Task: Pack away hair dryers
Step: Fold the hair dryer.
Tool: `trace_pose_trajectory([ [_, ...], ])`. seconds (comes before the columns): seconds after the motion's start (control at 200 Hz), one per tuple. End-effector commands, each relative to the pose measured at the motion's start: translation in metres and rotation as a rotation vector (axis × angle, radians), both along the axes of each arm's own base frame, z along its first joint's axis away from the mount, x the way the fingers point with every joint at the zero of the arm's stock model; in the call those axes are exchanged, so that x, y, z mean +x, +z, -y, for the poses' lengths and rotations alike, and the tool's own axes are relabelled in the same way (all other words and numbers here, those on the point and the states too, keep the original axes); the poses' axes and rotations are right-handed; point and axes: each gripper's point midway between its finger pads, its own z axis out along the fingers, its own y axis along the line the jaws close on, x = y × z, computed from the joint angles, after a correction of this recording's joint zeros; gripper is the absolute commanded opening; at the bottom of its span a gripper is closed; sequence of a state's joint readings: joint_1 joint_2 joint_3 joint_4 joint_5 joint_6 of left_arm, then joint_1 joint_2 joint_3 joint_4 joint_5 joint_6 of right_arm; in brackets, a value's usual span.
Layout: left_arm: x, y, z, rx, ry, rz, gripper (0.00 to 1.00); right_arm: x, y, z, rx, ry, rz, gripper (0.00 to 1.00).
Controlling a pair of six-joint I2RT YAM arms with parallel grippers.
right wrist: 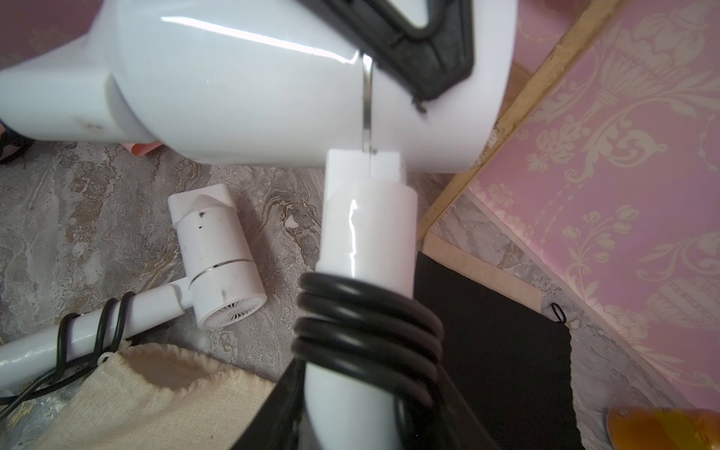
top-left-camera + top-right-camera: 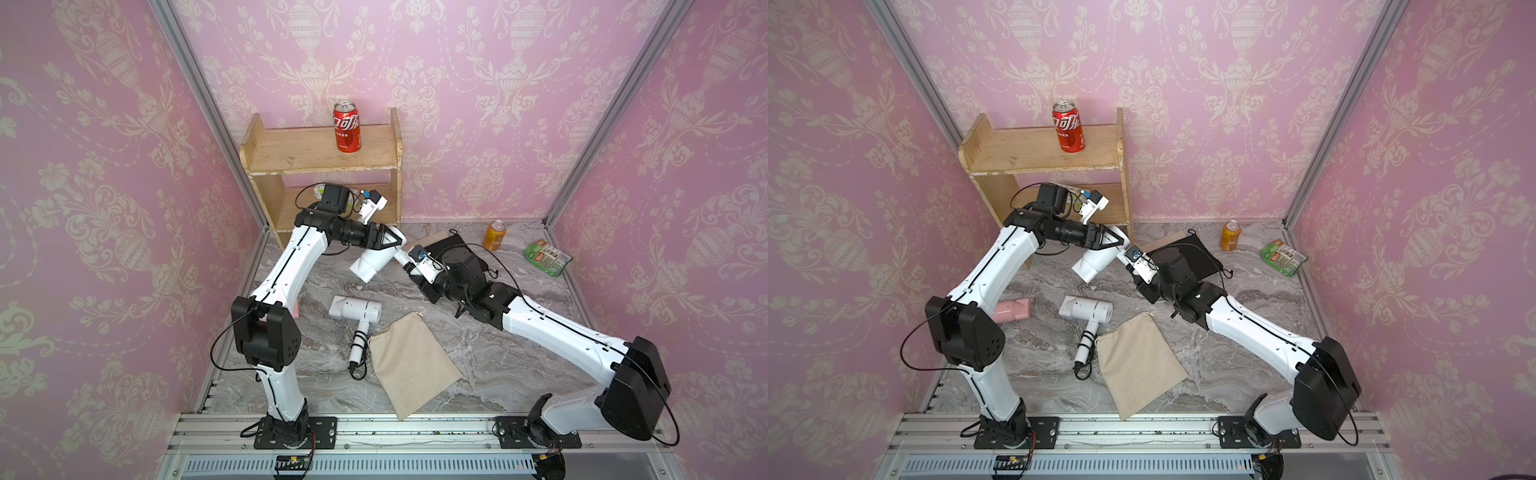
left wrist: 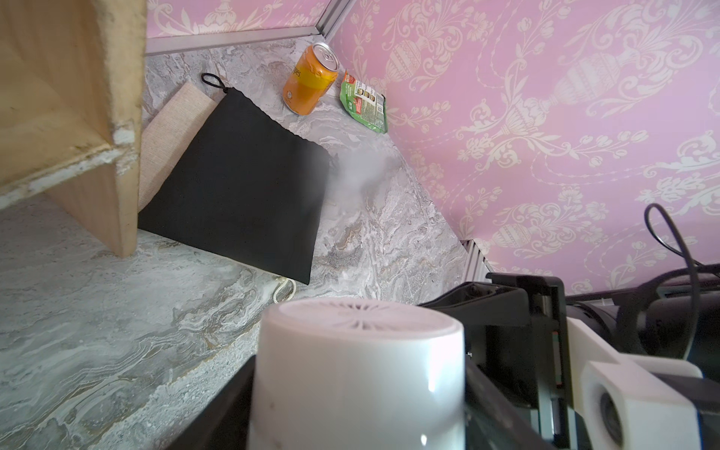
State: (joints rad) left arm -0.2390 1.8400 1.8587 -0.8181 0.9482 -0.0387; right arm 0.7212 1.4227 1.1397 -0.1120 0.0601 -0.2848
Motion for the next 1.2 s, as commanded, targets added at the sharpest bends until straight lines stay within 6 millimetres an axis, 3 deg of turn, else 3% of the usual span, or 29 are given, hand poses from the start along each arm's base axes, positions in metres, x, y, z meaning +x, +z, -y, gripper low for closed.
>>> trace_pose_trajectory([
  [0.0,-0.024,0.014,0.017,-0.072,-0.098,-0.051,0.68,-0.002,0.064,-0.027,0.089,0.112,0.171,0.35],
  [0.32,-0.038,0.032,0.018,-0.107,-0.133,-0.036,0.74,0.002,0.08,-0.017,0.093,0.071,0.266,0.35],
  [0.4,-0.043,0.036,0.018,-0.119,-0.144,-0.033,0.75,0.005,0.094,-0.013,0.11,0.05,0.313,0.35],
  [0.415,-0.044,0.037,0.018,-0.121,-0.145,-0.031,0.75,0.004,0.081,-0.012,0.092,0.049,0.299,0.35],
  [0.435,-0.045,0.038,0.017,-0.123,-0.146,-0.029,0.76,0.004,0.081,-0.011,0.092,0.046,0.305,0.35],
  [0.59,-0.054,0.048,0.016,-0.156,-0.162,-0.016,0.77,0.008,0.101,-0.002,0.139,0.02,0.368,0.35],
  [0.826,-0.062,0.072,0.012,-0.245,-0.168,0.012,0.73,0.013,0.115,0.005,0.183,0.028,0.389,0.35],
  [0.941,-0.063,0.074,0.012,-0.267,-0.169,0.002,0.69,0.014,0.118,0.002,0.193,0.042,0.391,0.35],
  [1.111,-0.061,0.074,0.014,-0.279,-0.166,-0.005,0.71,0.012,0.115,-0.003,0.185,0.074,0.379,0.36],
  [1.136,-0.06,0.072,0.014,-0.276,-0.163,-0.008,0.72,0.012,0.13,-0.004,0.2,0.077,0.401,0.36],
  [1.191,-0.058,0.069,0.014,-0.255,-0.149,-0.005,0.74,0.013,0.131,-0.004,0.188,0.081,0.4,0.36],
])
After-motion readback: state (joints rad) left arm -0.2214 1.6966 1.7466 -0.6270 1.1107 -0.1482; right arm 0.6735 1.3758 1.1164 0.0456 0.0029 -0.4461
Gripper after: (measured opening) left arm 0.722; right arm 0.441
